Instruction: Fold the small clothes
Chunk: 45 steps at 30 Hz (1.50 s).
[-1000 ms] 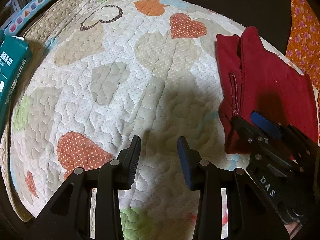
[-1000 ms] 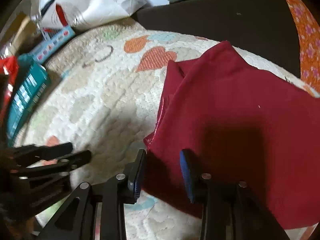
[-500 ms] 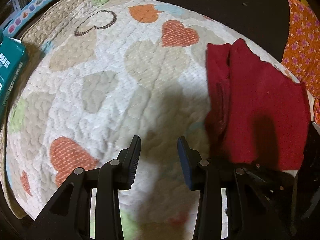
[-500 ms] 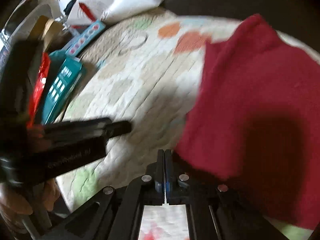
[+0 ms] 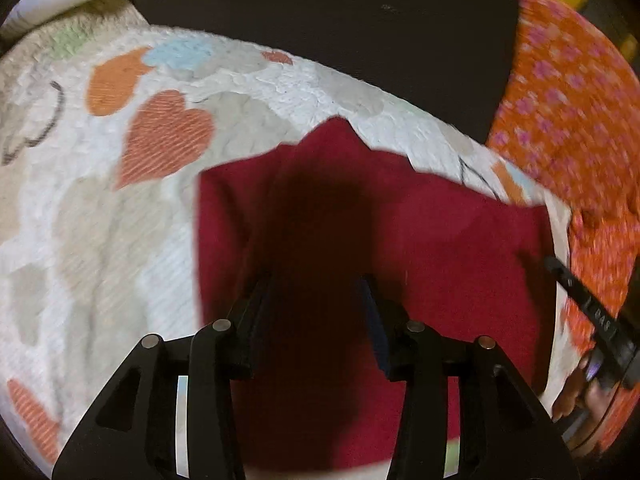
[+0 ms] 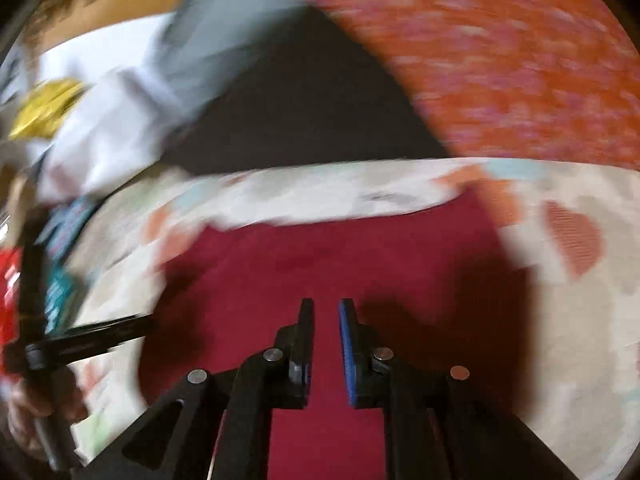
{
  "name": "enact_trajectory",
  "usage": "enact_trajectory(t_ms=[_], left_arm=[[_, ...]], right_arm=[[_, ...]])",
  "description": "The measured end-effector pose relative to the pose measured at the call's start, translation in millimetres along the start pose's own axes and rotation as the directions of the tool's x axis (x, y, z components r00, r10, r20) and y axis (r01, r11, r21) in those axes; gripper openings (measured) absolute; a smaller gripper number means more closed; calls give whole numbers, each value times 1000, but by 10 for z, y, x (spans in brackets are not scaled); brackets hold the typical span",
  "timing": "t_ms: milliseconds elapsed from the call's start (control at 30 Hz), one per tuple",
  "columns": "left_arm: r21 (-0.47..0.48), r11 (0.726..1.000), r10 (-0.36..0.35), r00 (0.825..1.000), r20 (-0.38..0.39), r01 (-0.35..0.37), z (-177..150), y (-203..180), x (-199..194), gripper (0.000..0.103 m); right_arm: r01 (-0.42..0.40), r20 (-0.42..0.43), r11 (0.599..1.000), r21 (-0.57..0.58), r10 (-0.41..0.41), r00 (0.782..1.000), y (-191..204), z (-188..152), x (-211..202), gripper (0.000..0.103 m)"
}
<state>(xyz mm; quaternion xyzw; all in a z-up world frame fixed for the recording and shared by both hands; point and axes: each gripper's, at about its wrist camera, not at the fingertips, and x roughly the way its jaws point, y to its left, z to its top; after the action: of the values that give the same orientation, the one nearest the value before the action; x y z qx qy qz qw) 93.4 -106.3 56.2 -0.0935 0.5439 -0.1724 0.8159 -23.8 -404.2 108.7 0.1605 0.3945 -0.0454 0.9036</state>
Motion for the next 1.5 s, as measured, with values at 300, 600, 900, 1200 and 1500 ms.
enact_trajectory(t_ms=[300, 600, 900, 1200, 1500], left_arm=[[-85, 992, 96, 994, 46, -91, 474, 39, 510, 43], [-112, 993, -33, 998, 45, 38, 99, 288, 42, 43], [-253, 964, -66, 996, 59, 79, -500, 809, -63, 76], [-143, 987, -67, 995, 73, 77, -605, 488, 126, 92], [-59, 997, -50, 997, 53, 53, -616, 244, 222, 68]], right_arm=[[60, -42, 991, 121, -55, 998, -681, 187, 591, 11], [-98, -58, 993, 64, 102, 993, -237, 217, 341, 28], [-291, -164, 956, -24, 284, 945, 652, 30, 602, 34], [-249, -187, 968, 0, 245, 951, 578, -88, 1066, 27], [-207, -156, 977, -56, 197, 968, 395, -98, 912, 24]])
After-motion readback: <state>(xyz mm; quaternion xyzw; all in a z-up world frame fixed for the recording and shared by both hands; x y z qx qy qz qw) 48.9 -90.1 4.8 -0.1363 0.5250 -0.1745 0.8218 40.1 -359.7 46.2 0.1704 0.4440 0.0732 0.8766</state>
